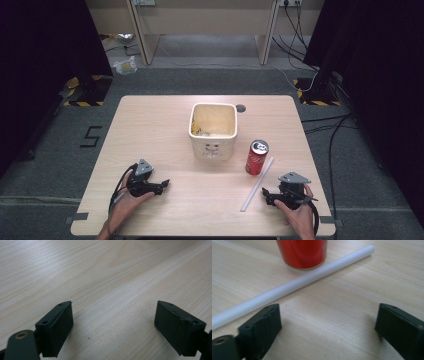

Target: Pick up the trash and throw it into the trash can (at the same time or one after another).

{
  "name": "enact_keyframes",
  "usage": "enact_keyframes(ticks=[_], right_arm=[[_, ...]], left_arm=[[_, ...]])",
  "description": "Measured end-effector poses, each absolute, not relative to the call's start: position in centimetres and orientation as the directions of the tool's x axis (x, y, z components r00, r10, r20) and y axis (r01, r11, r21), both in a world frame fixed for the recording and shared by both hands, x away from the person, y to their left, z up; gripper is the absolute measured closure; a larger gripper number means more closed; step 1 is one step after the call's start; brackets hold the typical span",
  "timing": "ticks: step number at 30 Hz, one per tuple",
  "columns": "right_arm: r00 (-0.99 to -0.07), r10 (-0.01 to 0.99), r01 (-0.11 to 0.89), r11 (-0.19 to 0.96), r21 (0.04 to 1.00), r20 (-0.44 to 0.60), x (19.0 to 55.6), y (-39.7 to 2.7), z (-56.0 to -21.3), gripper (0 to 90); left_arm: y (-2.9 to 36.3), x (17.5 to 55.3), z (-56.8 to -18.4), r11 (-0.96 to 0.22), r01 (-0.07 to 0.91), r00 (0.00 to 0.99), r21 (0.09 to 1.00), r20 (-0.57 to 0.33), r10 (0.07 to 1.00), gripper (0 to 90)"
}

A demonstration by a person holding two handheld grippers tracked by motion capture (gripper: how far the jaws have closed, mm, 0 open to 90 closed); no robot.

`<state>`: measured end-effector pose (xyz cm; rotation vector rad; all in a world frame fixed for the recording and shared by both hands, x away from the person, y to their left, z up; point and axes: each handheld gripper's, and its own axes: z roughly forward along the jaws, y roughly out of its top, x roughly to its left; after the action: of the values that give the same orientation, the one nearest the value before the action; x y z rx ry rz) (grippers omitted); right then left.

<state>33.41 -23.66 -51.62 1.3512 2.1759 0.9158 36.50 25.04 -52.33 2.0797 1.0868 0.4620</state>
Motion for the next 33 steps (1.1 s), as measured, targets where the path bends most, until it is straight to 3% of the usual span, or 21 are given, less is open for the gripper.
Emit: enact_keyframes(ticks=[2,15,33], right_arm=[[-0.439,0.899,0.62,0.304,0.723,-0.001,33.3,-23.7,-51.5,17.6],[-0.422,0.907,0.57,0.276,0.774,-0.012,32.6,-24.1,-49.4,15.6],[-0.483,0.874,0.487,0.313,0.815,-0.048,33.1,-22.2,-46.6,15.1]], left_arm=[[25.0,36.5,-52.3,-0.374,0.553,0.578,0.745,-0.019,0.816,14.6],[25.0,36.5,-52.3,-0.374,0.553,0.578,0.745,-0.019,0.816,14.6],[25.0,36.5,-52.3,-0.374,0.552,0.578,0.745,-0.018,0.816,14.6]])
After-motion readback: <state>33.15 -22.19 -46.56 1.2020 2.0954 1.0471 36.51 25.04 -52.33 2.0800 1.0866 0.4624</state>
